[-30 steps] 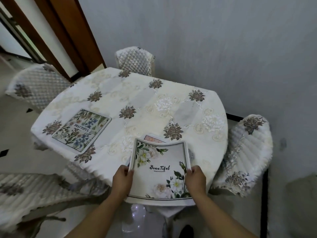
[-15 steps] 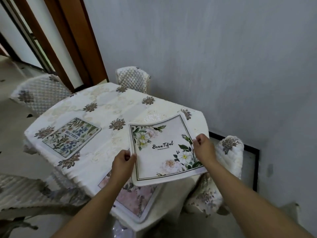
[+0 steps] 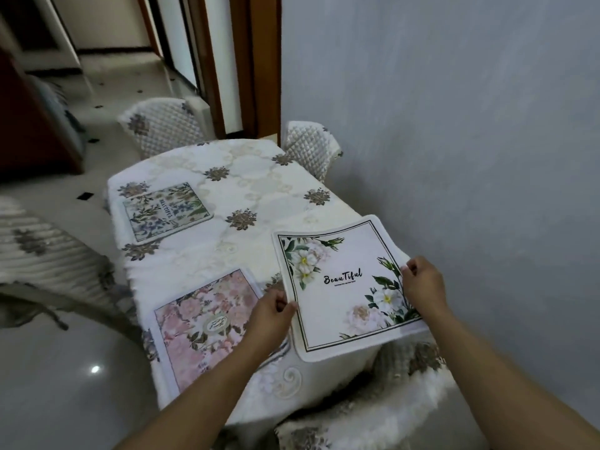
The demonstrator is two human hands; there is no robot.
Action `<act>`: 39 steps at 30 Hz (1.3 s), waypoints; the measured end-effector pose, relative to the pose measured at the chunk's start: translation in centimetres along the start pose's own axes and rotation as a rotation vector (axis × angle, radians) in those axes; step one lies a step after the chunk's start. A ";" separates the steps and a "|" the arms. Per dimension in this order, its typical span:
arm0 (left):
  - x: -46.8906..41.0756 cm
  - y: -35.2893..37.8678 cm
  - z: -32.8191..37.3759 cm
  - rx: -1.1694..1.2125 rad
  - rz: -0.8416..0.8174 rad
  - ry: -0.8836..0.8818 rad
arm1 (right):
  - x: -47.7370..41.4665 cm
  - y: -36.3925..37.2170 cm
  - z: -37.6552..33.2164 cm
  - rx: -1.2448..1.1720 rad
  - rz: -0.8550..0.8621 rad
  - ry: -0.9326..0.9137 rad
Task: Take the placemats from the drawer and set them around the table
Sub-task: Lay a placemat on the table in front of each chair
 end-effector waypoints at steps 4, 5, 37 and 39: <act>-1.9 2.3 -1.1 -0.029 -0.007 -0.028 | -3.1 2.0 1.5 0.030 -0.026 0.012; -2.3 2.8 -1.5 -0.039 -0.006 -0.032 | -3.6 2.6 2.0 0.042 -0.039 0.014; -2.8 19.9 -9.9 -0.756 0.426 -0.263 | -8.9 18.0 12.8 0.221 -0.494 -0.826; -3.4 22.9 -9.5 -0.806 0.337 -0.144 | -4.9 19.3 12.3 0.234 -0.638 -1.000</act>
Point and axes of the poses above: each hand's wrist, its own x-axis away from the middle knuckle, its own y-axis out of the palm, z = x × y, the point moved 4 cm from there along -x, towards the middle knuckle, and after that the axes turned 2 degrees about y, right-handed, at the moved point
